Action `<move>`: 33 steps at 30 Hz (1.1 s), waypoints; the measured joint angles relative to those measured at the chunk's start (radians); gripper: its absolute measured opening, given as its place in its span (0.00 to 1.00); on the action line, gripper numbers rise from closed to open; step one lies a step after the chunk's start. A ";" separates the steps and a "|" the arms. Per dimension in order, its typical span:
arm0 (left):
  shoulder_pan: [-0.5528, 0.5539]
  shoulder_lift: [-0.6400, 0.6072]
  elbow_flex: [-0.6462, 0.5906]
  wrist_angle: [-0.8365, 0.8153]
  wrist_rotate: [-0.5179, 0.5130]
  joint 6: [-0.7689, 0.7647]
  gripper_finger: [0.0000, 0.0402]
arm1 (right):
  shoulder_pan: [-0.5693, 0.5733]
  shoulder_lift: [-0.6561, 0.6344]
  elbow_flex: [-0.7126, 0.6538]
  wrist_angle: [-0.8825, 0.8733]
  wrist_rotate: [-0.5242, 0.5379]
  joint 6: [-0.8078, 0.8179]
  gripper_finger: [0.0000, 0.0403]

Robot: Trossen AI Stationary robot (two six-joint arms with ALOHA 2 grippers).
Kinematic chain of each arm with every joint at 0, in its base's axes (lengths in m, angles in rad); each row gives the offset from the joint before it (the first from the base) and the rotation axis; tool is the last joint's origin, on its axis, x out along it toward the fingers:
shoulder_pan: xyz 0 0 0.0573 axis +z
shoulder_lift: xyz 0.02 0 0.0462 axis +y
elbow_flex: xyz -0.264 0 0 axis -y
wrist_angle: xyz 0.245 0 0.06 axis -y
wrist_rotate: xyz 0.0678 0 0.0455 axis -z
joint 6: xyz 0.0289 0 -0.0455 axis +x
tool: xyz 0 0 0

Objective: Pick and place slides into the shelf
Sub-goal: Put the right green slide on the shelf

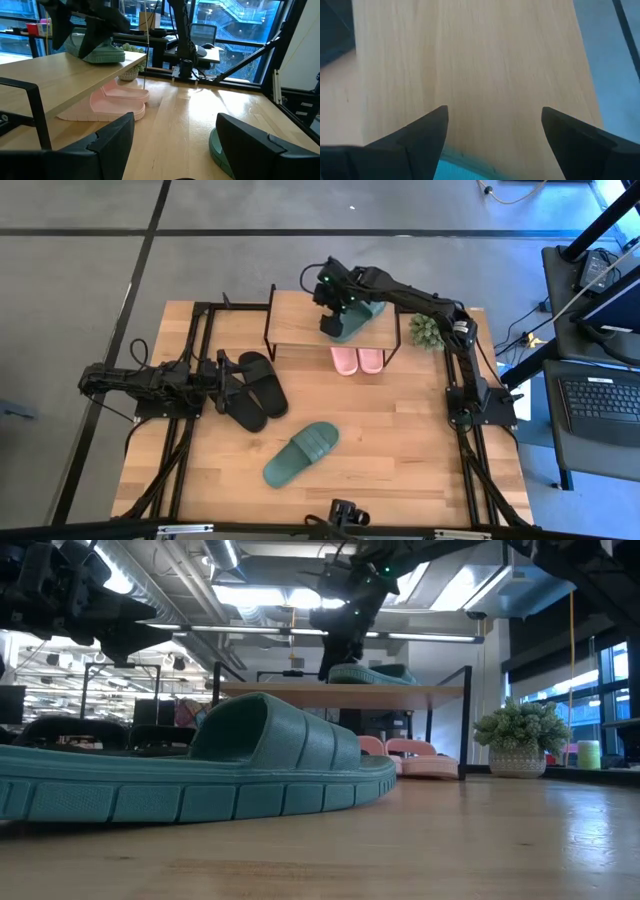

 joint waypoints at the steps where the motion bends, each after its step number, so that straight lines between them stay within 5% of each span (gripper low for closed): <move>1: 0.000 0.000 0.000 0.000 0.000 0.000 0.68 | 0.000 0.000 0.000 -0.015 0.009 0.000 0.79; 20: 0.000 0.000 0.000 0.000 0.000 0.000 0.68 | 0.035 -0.021 0.001 -0.232 0.023 0.025 0.79; 33: 0.000 0.000 0.000 0.000 0.002 -0.005 0.68 | 0.051 -0.074 0.000 -0.200 0.046 0.027 0.79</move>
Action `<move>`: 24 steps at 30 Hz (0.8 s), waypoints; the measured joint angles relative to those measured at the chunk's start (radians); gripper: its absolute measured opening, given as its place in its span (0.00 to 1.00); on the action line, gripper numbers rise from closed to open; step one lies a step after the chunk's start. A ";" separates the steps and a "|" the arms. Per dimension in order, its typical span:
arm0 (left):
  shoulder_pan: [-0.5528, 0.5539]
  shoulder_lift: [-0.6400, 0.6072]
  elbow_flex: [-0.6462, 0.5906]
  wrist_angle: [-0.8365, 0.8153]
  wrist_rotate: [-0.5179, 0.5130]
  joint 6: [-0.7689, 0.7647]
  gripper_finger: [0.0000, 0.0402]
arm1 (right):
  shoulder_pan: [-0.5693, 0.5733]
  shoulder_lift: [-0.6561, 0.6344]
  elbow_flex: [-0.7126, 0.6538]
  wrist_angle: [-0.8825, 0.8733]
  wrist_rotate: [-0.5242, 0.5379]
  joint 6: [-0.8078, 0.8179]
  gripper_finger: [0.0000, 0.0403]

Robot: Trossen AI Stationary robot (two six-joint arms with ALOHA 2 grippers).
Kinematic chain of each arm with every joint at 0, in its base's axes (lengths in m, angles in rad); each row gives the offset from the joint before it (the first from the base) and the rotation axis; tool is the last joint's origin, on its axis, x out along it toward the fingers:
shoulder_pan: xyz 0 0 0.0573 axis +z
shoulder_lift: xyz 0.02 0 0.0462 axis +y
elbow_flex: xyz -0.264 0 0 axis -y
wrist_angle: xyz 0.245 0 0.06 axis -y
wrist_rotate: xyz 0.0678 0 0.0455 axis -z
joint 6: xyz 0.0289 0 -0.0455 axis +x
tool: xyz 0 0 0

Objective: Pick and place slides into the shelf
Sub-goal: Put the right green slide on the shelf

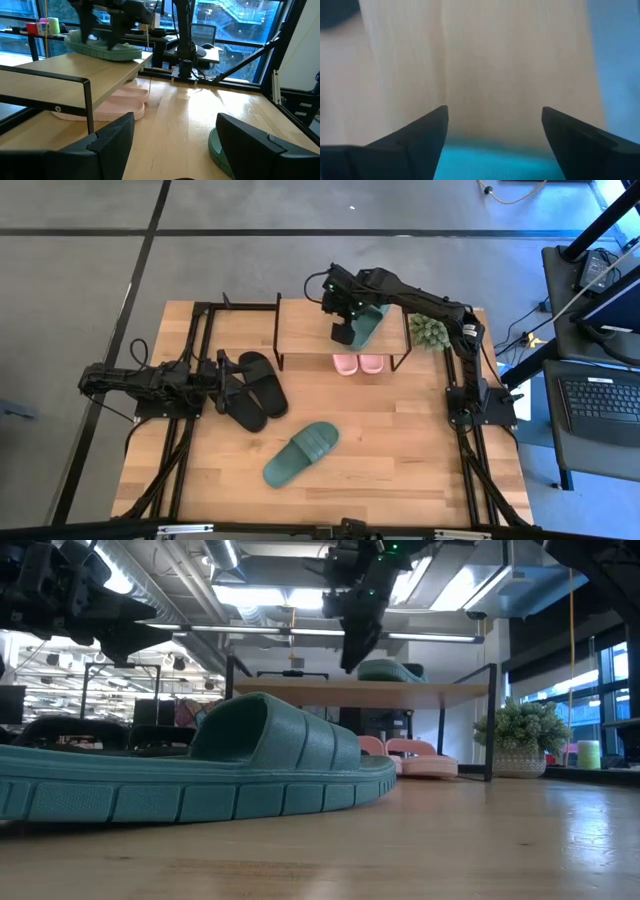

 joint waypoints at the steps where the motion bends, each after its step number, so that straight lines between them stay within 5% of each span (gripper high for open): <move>1: 0.000 0.000 0.000 0.000 0.000 0.000 0.68 | 0.002 0.000 0.000 0.032 0.002 -0.003 0.79; 24: 0.000 0.000 0.000 -0.001 0.013 -0.019 0.68 | 0.003 0.000 0.000 -0.046 -0.001 -0.053 0.79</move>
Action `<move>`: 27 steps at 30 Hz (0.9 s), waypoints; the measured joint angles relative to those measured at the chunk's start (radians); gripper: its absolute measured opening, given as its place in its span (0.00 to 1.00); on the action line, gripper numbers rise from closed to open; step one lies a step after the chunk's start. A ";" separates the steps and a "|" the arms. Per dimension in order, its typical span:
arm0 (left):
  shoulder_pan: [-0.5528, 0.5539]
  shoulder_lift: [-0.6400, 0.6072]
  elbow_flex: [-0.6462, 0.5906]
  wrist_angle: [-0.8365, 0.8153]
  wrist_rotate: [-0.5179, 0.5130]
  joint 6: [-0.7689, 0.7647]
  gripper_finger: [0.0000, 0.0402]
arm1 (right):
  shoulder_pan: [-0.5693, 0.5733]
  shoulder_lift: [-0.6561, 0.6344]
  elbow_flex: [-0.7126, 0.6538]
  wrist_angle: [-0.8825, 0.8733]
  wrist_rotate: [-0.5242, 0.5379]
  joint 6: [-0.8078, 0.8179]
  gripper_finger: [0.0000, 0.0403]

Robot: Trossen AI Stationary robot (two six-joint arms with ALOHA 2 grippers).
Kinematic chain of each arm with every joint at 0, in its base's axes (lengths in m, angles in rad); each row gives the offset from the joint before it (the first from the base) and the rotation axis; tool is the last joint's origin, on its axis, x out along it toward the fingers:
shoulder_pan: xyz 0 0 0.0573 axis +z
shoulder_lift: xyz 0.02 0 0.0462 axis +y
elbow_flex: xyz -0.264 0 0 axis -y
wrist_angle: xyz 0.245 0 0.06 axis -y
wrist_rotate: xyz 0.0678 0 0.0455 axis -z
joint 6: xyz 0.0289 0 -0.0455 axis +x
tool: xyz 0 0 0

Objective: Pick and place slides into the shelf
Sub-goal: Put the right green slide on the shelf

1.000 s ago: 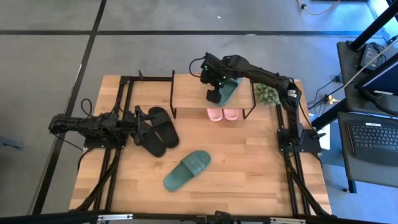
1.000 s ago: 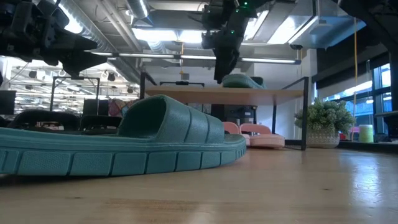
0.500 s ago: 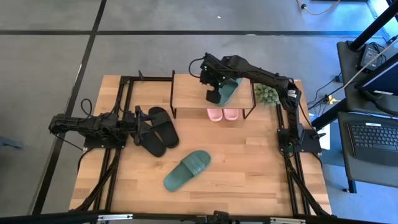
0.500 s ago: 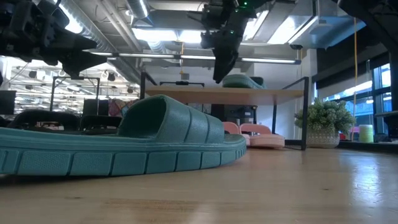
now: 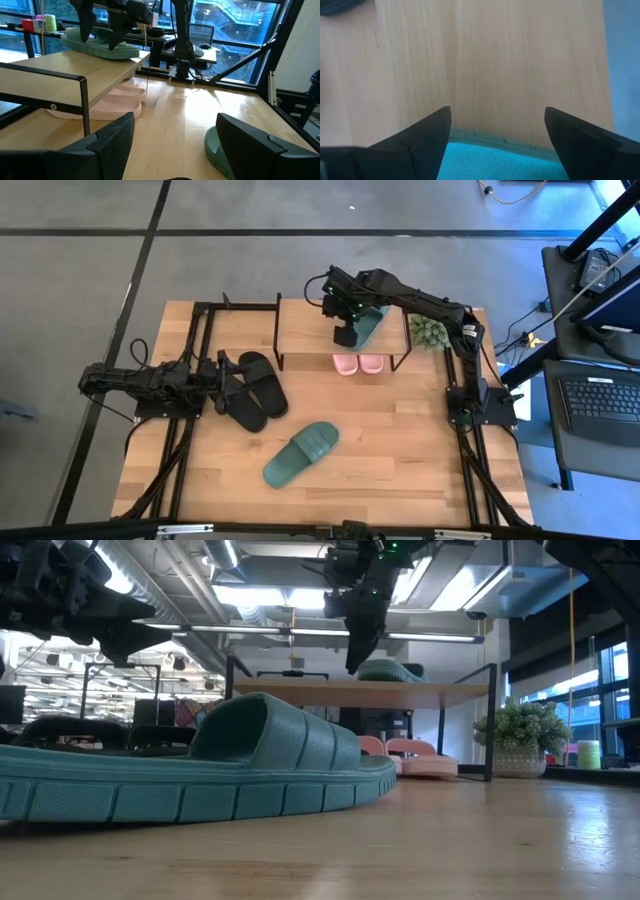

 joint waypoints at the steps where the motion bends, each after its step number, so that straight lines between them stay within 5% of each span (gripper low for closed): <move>1: 0.000 0.000 0.000 0.000 0.000 0.000 0.68 | 0.000 0.000 0.000 -0.004 0.000 0.000 0.79; 27: 0.000 0.000 0.000 0.000 0.000 0.000 0.68 | 0.013 0.000 0.002 -0.198 0.001 0.053 0.79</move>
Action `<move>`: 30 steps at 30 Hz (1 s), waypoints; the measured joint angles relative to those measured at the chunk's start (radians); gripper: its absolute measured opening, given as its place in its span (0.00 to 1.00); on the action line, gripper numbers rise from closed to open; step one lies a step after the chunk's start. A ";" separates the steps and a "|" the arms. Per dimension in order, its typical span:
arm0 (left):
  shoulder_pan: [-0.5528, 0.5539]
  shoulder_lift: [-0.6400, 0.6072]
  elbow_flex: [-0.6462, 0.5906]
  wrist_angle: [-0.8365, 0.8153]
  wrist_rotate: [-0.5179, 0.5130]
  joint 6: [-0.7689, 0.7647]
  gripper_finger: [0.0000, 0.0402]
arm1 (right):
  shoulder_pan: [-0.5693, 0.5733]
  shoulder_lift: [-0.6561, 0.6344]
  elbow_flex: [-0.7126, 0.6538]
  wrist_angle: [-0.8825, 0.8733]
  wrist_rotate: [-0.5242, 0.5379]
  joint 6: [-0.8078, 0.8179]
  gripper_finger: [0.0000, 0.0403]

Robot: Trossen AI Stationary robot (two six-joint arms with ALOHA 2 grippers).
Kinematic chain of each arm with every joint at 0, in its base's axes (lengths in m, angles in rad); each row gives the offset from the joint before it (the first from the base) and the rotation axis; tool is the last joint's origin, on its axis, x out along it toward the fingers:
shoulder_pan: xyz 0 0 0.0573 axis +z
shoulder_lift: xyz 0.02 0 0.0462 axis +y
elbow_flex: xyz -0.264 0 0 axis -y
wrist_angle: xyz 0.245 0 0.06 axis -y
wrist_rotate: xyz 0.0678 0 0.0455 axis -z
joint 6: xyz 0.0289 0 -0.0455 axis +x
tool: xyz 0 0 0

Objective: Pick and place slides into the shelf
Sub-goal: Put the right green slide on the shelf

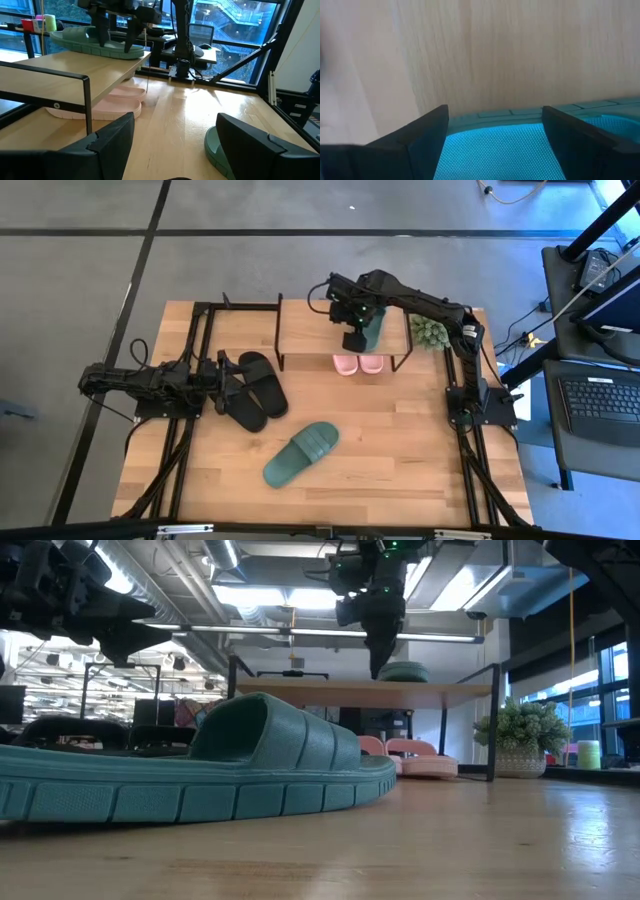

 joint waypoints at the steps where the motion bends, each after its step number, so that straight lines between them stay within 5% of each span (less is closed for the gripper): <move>1: 0.000 0.000 0.000 0.000 0.000 0.000 0.68 | 0.002 0.000 0.000 -0.007 0.001 0.002 0.79; 19: 0.000 0.000 0.000 0.000 0.000 0.000 0.68 | 0.019 -0.035 0.000 -0.098 0.012 0.025 0.79; 30: 0.000 0.000 0.000 0.000 0.011 -0.004 0.68 | 0.045 -0.036 0.000 0.006 0.012 -0.027 0.79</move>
